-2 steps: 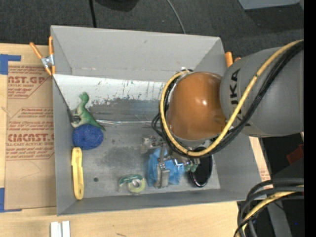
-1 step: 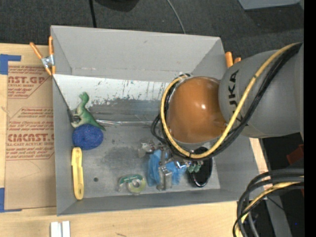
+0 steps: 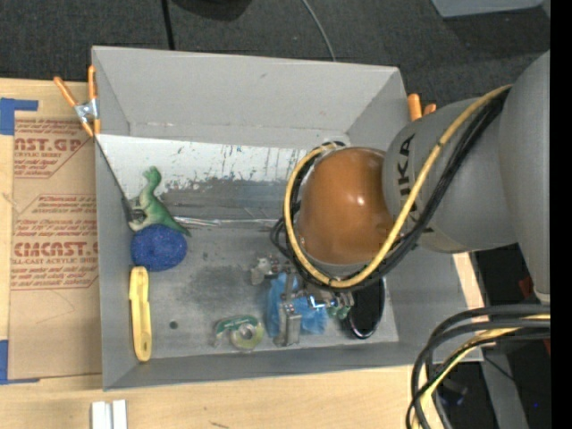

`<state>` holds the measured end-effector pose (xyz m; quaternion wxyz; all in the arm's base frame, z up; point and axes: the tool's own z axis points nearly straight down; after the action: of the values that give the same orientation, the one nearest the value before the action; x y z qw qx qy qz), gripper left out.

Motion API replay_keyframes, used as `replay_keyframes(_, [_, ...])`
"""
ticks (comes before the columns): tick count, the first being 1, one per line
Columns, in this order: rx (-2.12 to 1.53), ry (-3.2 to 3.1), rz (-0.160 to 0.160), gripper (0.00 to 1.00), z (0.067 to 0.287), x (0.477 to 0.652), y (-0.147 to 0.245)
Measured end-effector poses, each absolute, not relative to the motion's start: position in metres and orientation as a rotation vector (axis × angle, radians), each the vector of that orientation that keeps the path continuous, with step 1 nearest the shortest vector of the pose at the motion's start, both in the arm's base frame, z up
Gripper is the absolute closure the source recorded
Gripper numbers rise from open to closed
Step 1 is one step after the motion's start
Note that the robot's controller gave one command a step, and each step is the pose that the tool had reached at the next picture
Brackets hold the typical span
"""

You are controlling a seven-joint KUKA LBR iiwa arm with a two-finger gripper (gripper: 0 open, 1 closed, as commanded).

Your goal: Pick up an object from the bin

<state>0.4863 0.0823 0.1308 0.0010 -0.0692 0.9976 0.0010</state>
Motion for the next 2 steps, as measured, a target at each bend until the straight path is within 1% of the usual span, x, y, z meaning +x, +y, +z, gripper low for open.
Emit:
replay_keyframes(1, [-0.488, 3.107, 0.003, 0.0, 0.105, 0.4839, 0.0877])
replay_keyframes(2, [-0.613, 3.085, 0.003, 0.0, 0.1, 0.4837, 0.0887])
